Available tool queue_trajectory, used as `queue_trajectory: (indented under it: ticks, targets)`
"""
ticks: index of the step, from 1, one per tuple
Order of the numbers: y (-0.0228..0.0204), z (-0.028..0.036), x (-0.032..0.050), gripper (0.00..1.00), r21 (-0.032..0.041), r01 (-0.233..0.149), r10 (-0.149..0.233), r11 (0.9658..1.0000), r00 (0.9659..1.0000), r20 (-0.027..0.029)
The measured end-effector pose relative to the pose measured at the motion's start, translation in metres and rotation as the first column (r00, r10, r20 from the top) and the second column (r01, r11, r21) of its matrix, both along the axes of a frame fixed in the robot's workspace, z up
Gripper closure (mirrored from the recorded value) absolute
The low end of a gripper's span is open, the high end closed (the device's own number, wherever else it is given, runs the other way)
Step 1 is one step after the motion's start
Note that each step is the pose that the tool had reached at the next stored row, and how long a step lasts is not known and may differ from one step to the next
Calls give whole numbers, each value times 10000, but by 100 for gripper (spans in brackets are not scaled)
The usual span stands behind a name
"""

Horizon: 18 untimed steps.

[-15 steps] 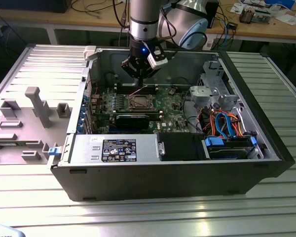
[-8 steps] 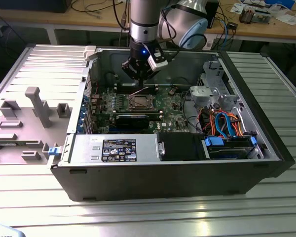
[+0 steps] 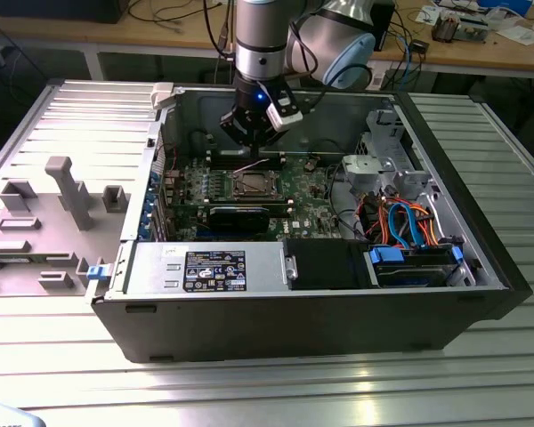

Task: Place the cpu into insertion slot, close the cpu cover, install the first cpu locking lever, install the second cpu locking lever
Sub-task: 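Install the first cpu locking lever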

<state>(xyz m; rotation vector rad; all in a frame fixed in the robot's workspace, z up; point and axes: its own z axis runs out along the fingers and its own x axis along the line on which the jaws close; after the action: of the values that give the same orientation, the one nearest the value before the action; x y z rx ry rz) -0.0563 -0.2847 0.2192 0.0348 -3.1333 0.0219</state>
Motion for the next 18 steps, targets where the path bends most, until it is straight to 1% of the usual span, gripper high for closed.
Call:
queue_trajectory:
  ticks: [7, 15, 17, 18]
  targets:
    - [-5, -32, -1, 89, -18, -1, 1, 10000, 10000, -12]
    - [-9, -30, -2, 89, -27, 1, -1, 10000, 10000, -21]
    - [-8, -26, 0, 89, -22, 0, 0, 10000, 10000, -17]
    - [0, -20, 5, 89, 0, 0, 0, 10000, 10000, 4]
